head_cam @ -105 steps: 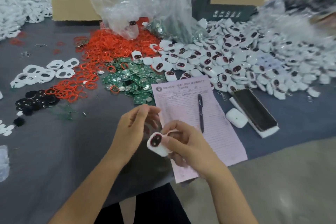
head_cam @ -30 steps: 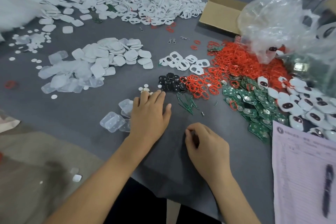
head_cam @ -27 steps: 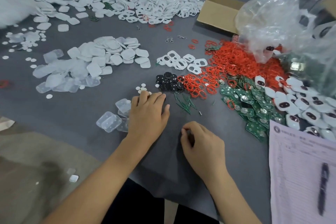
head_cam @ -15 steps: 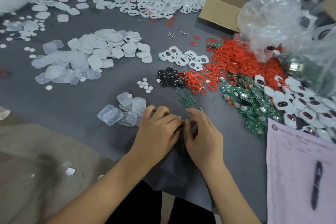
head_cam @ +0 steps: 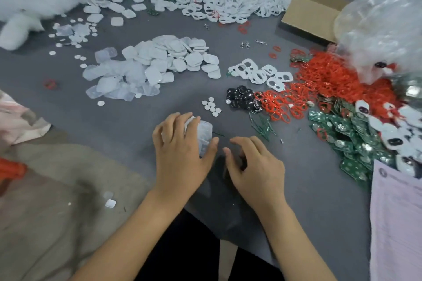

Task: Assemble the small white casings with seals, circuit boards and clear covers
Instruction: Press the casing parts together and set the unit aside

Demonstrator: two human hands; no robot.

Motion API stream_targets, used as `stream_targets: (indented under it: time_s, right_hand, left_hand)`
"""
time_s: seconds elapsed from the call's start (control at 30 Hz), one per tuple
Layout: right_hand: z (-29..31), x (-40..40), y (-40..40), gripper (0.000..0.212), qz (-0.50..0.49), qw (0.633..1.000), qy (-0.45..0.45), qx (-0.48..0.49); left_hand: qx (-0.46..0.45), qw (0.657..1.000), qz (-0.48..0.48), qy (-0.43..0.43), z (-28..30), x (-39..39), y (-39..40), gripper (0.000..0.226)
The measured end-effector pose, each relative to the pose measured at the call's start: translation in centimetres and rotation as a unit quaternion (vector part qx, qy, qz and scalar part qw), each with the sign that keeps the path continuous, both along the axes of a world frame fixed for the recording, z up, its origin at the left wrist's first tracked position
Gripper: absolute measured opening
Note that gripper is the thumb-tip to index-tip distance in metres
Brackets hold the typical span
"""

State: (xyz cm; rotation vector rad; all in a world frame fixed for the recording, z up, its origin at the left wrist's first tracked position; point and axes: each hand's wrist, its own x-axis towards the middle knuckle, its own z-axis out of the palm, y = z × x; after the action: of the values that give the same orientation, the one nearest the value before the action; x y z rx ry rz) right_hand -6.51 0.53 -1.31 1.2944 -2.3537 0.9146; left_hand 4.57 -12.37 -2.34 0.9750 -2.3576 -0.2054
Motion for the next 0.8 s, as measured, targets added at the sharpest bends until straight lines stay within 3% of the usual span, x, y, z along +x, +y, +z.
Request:
stream_targets:
  time_s: [0.2,0.33,0.5,0.63,0.73,0.8]
  right_hand:
    - [-0.3,-0.3,0.6,0.008,0.005,1.0,-0.019,-0.02]
    - [-0.2,-0.3,0.6,0.013,0.017,0.999,-0.04,-0.025]
    - [-0.1,-1.0,1.0,0.015,-0.015,0.987,-0.136,-0.088]
    - [0.1,-2.2,1.8,0.019,-0.07,0.934,-0.264,-0.23]
    - [-0.3,-3.2,2.9,0.022,-0.116,0.858,-0.388,-0.315]
    - [-0.5,-3.2,3.4,0.019,-0.11,0.835,-0.422,-0.336]
  left_hand:
    - [0.035,0.999,-0.012,0.001,0.2,-1.9,-1.1,0.023]
    - [0.026,0.999,-0.021,0.032,0.1,-2.0,-1.2,0.015]
    - [-0.005,0.997,-0.03,0.072,0.2,-1.4,-1.3,0.009]
    - [-0.007,0.997,-0.021,0.069,0.3,-1.4,-1.3,0.013]
    - [0.024,0.996,-0.036,0.075,0.5,-1.2,-1.2,0.022]
    - [0.014,0.995,-0.045,0.084,0.6,-1.0,-1.1,0.011]
